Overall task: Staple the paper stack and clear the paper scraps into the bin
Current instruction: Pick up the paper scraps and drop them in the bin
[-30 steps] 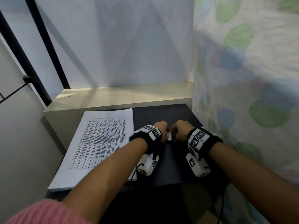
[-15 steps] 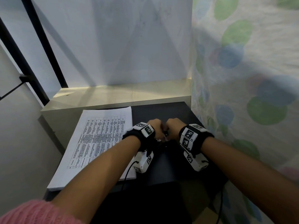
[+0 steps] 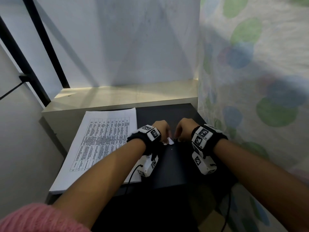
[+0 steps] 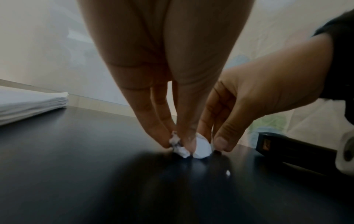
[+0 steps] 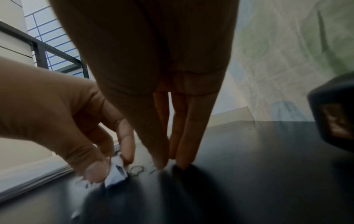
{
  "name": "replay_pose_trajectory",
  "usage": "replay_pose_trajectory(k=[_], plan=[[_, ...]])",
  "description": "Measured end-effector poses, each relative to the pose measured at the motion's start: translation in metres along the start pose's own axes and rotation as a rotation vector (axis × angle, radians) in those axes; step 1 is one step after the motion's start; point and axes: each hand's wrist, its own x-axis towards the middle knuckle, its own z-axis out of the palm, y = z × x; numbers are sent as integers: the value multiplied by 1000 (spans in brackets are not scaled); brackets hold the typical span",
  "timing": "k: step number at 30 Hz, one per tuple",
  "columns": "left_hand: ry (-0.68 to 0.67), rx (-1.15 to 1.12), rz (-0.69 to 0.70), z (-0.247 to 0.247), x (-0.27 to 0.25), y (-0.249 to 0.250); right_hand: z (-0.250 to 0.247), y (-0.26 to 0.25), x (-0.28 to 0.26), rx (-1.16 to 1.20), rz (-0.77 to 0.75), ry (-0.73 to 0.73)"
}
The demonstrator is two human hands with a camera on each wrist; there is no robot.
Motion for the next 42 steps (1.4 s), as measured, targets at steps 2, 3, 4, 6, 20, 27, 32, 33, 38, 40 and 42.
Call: replay_pose_trajectory(k=[2, 3, 4, 6, 20, 27, 32, 33, 38, 40, 42], plan=[[5, -10, -33, -5, -1, -5, 0, -2, 2, 0, 14, 51], [12, -12, -53, -8, -2, -9, 1, -4, 2, -2, 25, 57], [25, -10, -74, -9, -3, -13, 3, -5, 2, -8, 35, 51], [49, -1, -114, -11, -4, -20, 8, -9, 2, -5, 38, 38], [65, -26, -188, -5, -11, -32, 12, -17, -6, -33, -76, -18], [70, -36, -182, -1, -15, -30, 29, -27, 0, -143, -85, 57], [78, -42, -185, 2, -17, -32, 32, -29, 1, -121, -46, 69], [80, -41, -187, 2, -17, -31, 31, -29, 1, -110, -38, 65], [96, -14, -177, 4, -19, -27, 25, -28, 1, -76, -41, 26], [97, -7, -179, 4, -19, -27, 24, -28, -1, -80, -58, 35], [91, -1, -188, 4, -20, -27, 25, -29, -2, -85, -78, 46]])
